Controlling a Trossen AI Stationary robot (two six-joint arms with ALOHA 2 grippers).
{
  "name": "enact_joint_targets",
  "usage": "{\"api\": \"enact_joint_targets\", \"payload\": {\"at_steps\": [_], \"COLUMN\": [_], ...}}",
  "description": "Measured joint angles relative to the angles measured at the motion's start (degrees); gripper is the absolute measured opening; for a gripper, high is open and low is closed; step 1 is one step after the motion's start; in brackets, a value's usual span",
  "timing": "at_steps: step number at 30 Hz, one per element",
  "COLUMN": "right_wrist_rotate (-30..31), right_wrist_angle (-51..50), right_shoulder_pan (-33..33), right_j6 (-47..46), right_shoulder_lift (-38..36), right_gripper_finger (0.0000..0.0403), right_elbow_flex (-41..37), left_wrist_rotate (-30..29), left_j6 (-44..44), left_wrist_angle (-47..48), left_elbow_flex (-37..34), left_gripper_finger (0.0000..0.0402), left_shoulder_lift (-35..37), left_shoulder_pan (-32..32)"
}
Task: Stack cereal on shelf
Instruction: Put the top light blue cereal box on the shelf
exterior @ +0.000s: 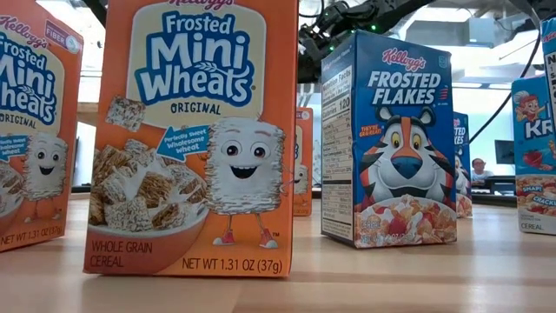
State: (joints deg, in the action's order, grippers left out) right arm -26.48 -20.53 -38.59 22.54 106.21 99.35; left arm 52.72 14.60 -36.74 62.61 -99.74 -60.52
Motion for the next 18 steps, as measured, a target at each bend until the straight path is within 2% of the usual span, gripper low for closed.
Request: {"api": "enact_joint_targets", "payload": {"at_steps": [18], "right_wrist_rotate": [1.07], "right_wrist_angle": [-0.63], "right_shoulder_pan": [-0.49], "right_j6": [7.75], "right_shoulder_lift": [-0.04], "right_gripper_finger": [0.0165], "right_elbow_flex": [0.0], "left_wrist_rotate": [0.6], "left_j6": [0.26], "left_wrist_angle": [0.01], "left_elbow_flex": [0.0], "left_gripper_finger": [0.0264], "left_shoulder_lift": [0.0], "left_shoulder_pan": [0.0]}}
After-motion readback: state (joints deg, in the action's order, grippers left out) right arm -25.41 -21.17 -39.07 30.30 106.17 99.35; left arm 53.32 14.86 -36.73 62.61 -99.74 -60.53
